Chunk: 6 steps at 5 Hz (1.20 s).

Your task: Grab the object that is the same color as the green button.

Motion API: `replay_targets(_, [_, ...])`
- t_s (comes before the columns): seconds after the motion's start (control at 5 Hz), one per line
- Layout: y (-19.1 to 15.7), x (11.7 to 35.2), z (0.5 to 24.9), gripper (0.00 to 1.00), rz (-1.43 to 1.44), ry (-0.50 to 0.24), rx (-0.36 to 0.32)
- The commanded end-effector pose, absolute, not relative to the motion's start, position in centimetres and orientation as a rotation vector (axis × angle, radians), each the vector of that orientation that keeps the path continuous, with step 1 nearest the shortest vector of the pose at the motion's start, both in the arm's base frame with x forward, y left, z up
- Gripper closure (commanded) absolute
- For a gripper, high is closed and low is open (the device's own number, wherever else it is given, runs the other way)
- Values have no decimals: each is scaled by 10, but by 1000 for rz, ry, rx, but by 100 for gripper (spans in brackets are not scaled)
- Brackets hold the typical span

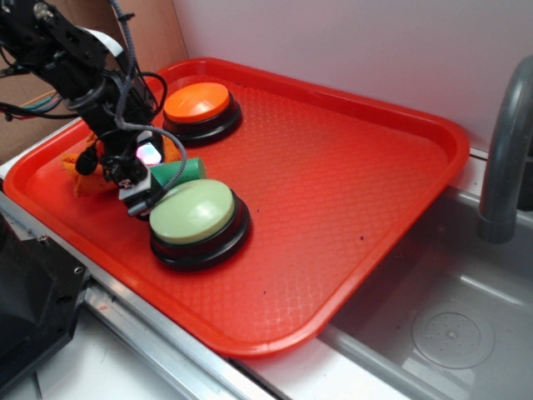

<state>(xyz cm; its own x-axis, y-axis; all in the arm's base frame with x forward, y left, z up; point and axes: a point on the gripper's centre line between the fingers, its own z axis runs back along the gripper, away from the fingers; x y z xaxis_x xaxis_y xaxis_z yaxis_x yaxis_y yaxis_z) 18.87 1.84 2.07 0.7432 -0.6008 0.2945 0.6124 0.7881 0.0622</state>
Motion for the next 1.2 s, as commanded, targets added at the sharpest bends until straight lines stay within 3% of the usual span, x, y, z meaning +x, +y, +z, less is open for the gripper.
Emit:
replay_targets(0.0, [-14, 201, 24, 0, -654, -308, -41])
replay_targets(0.4, [-33, 206, 24, 0, -657, -282, -39])
replay_targets(0.6, [-27, 206, 17, 100, -578, -222, -37])
replay_targets(1.0, [-10, 208, 21, 100, -403, -116, -51])
